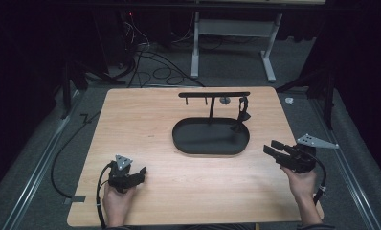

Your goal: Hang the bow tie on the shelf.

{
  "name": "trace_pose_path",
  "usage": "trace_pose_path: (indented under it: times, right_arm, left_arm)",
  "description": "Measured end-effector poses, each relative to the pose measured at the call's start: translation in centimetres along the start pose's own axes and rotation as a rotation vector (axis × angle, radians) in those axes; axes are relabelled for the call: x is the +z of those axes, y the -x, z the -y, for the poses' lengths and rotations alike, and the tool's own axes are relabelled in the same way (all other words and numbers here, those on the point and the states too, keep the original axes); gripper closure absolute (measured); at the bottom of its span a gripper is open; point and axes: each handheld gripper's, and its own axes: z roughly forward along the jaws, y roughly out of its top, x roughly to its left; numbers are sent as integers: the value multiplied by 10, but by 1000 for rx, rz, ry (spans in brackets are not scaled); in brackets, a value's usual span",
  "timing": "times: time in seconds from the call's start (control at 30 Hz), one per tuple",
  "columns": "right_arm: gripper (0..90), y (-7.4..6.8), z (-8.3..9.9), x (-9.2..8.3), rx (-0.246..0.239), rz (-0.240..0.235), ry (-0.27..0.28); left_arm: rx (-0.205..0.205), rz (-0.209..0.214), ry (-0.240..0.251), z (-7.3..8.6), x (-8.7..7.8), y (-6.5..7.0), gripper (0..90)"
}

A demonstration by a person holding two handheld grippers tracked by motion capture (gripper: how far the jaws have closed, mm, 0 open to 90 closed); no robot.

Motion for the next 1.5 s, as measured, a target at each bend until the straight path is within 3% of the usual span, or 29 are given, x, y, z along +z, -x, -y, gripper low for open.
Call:
trace_pose_path:
  times: [1.5]
  right_arm:
    - [528, -25, 28, 39, -12, -46, -89]
  left_arm:
    - [0, 0, 0, 0, 0, 0, 283]
